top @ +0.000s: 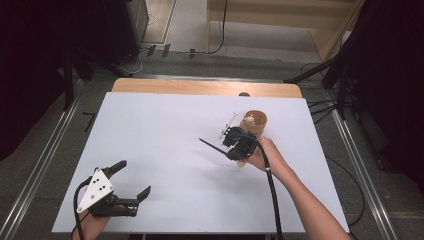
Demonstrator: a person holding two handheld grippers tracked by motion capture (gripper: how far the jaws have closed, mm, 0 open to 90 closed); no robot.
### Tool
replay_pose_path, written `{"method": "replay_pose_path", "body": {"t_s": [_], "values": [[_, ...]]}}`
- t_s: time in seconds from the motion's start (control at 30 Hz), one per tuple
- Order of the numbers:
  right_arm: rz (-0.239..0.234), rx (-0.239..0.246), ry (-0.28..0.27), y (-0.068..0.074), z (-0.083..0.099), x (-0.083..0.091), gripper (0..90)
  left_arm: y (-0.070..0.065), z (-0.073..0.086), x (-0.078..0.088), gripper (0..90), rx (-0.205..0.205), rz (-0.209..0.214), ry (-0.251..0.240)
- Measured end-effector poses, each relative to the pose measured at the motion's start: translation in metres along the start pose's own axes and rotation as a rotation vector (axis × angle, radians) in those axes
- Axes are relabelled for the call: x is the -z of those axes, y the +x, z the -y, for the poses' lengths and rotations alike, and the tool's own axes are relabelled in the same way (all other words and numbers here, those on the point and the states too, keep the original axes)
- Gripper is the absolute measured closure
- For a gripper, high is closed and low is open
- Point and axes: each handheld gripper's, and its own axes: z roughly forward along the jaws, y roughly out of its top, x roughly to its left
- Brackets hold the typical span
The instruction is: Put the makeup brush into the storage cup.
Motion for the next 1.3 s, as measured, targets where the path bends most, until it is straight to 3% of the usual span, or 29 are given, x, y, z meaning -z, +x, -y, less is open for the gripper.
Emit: {"method": "replay_pose_path", "body": {"t_s": [0.77, 1.3], "values": [[0.018, 0.084, 0.025, 0.004, 0.022, 0.007, 84.9, -0.001, 0.000, -0.001, 0.0, -0.002, 0.005, 0.002], [-0.009, 0.168, 0.035, 0.010, 0.028, 0.011, 84.9, -0.001, 0.000, -0.001, 0.0, -0.004, 0.007, 0.005]]}}
